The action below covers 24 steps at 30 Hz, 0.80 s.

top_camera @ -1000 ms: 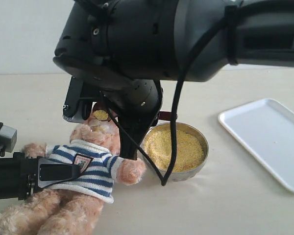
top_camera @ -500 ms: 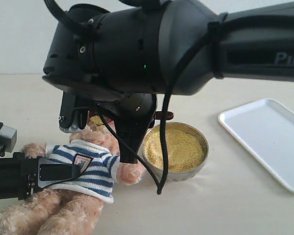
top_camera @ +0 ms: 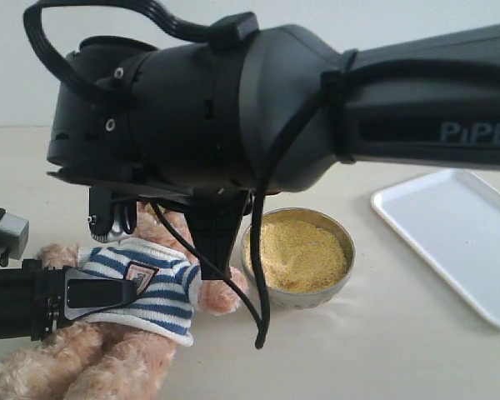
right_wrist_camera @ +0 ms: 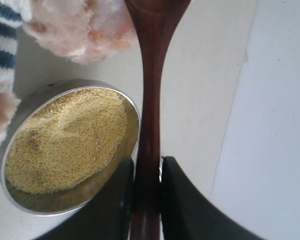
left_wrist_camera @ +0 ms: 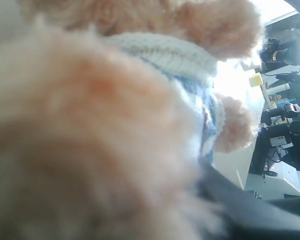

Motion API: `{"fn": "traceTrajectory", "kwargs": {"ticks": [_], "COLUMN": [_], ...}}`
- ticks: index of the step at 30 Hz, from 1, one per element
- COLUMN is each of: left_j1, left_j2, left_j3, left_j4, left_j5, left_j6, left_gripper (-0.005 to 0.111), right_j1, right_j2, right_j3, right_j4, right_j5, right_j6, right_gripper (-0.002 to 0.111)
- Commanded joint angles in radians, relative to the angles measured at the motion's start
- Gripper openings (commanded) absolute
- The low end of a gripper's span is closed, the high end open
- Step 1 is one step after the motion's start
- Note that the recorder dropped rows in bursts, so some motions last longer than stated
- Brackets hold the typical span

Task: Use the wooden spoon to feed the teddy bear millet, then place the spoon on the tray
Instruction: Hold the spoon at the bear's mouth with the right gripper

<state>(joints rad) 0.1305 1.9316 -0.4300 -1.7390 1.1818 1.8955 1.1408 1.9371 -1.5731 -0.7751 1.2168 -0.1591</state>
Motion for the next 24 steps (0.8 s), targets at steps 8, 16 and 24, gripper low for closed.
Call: {"fn": "traceTrajectory", "kwargs": {"ticks": [8,16,24], "left_j1": [-0.003,-0.003,-0.003], "left_j2": [-0.001,-0.001,-0.001], "left_j3": [-0.002,-0.002,-0.002], "left_j4": [-0.005,-0.005,-0.005], "left_j5": [0.039,0.039,0.039], "left_j6": [0.009,0.009,0.009], "left_gripper": [0.005,0.005,0.005], "right_j1": [0.007,0.007,0.007], "right_j2": [0.003,0.003,-0.02], "right_j3": [-0.005,-0.005,-0.005], "right_j4": [-0.033,-0.059,-0.107], "right_j5": [0.004,0.004,0.004], "right_j6": [0.026,0.022,0.108], "right_gripper": [0.0,0.0,0.0]}}
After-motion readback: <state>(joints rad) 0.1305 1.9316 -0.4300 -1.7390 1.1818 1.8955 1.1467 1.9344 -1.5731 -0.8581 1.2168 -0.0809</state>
